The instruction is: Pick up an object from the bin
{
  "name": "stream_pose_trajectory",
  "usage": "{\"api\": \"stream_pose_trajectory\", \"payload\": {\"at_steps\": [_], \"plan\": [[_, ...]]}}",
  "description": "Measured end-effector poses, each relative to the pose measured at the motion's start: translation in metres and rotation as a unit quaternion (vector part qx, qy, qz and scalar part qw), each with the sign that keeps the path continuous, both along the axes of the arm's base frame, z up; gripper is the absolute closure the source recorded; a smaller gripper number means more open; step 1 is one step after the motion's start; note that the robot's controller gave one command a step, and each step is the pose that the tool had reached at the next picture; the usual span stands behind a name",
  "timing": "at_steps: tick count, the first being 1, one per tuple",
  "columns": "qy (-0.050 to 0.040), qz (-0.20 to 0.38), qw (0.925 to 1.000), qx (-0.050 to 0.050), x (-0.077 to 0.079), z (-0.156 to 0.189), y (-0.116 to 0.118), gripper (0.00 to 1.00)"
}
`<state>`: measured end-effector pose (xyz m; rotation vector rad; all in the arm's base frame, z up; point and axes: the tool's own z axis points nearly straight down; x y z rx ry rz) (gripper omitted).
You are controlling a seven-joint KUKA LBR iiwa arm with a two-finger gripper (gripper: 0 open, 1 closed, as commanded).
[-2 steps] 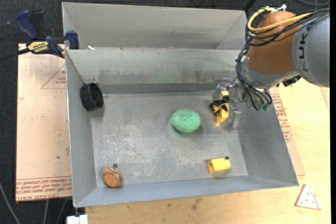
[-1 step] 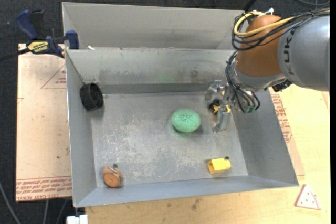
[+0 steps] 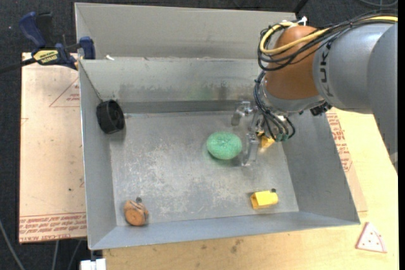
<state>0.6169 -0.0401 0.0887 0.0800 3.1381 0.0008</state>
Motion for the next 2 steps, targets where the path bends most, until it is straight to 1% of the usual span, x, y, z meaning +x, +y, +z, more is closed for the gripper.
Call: {"api": "stream_pose_trajectory", "payload": {"at_steps": [1,2], "plan": [[-0.0001,0.019,0.9998,0.000,0.0061,-0.0186,0.0110,1.00],[-0.0001,0.019,0.9998,0.000,0.0061,-0.0186,0.0111,1.00]]}}
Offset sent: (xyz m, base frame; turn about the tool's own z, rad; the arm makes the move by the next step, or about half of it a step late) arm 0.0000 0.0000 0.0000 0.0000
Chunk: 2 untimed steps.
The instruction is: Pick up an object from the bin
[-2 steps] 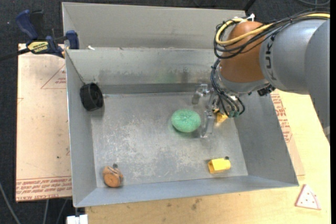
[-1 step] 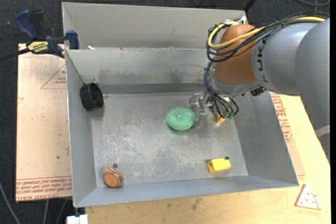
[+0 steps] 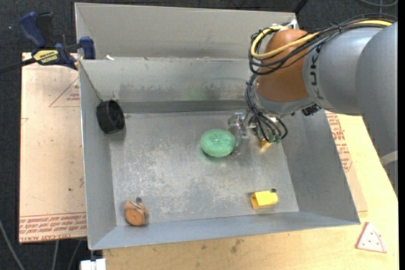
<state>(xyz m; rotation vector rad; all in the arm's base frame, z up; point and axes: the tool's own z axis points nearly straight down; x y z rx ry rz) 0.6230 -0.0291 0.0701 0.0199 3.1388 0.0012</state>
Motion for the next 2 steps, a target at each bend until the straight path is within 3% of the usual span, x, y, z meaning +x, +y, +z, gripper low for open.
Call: {"api": "stream_pose_trajectory", "payload": {"at_steps": [1,2], "plan": [[0.0021,-0.003,1.0000,0.000,-0.008,0.025,0.008,1.00],[-0.0003,0.014,0.9999,0.000,0.010,0.031,0.009,0.00]]}}
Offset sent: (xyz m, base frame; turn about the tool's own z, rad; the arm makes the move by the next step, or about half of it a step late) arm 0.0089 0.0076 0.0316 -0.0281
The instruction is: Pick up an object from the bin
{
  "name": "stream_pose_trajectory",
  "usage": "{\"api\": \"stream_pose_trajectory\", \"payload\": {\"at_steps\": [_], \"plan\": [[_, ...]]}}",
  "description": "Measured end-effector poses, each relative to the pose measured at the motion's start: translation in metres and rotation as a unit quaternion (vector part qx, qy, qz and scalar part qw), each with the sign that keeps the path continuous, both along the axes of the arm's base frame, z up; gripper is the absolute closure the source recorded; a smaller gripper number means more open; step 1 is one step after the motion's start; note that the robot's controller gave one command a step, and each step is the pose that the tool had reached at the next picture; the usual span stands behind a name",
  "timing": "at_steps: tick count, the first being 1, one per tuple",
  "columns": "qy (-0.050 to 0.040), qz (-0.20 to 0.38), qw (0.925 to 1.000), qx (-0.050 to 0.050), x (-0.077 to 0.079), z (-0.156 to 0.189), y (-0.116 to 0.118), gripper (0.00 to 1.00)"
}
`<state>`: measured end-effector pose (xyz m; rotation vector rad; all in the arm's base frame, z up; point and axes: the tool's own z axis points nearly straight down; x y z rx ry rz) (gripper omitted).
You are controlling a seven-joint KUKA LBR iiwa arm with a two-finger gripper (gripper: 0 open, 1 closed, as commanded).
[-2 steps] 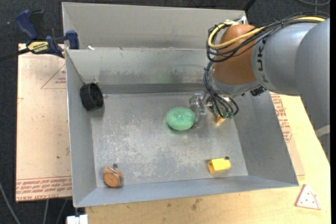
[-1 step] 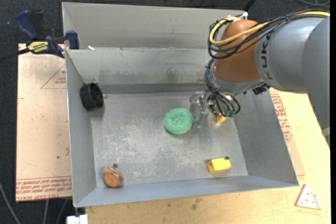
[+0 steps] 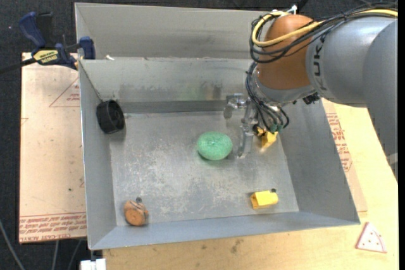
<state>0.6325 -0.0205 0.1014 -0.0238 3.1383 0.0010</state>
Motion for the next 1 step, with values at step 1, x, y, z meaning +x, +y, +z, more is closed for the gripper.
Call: {"api": "stream_pose_trajectory", "payload": {"at_steps": [1], "plan": [[-0.0001,0.000,1.0000,0.000,0.0001,0.0001,0.0001,0.00]]}}
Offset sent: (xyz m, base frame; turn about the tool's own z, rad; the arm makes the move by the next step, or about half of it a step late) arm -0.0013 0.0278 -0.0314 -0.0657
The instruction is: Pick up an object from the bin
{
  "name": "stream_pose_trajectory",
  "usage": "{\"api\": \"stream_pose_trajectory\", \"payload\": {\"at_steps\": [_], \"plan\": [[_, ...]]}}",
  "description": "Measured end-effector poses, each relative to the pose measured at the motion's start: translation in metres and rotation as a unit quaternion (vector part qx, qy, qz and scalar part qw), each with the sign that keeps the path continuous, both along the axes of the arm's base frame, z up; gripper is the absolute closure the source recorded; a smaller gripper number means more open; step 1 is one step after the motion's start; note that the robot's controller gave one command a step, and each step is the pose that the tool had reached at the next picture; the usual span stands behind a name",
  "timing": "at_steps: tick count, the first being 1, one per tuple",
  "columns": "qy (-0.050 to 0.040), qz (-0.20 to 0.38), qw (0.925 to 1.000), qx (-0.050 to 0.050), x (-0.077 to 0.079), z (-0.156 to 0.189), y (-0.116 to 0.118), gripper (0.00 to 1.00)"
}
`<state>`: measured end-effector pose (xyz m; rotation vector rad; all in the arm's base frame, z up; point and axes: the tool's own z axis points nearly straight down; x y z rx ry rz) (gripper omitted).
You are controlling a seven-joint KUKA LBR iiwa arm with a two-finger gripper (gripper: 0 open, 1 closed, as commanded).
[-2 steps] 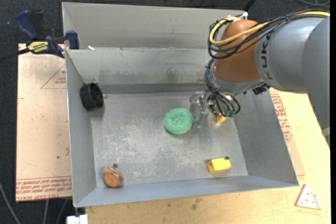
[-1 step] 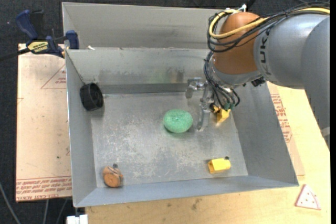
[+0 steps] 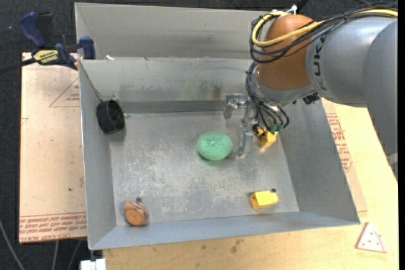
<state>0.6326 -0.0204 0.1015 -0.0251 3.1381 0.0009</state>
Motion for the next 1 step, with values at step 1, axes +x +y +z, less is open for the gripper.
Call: {"api": "stream_pose_trajectory", "payload": {"at_steps": [1], "plan": [[0.0003,0.021,0.9998,0.000,-0.0004,-0.0215,0.0190,0.00]]}}
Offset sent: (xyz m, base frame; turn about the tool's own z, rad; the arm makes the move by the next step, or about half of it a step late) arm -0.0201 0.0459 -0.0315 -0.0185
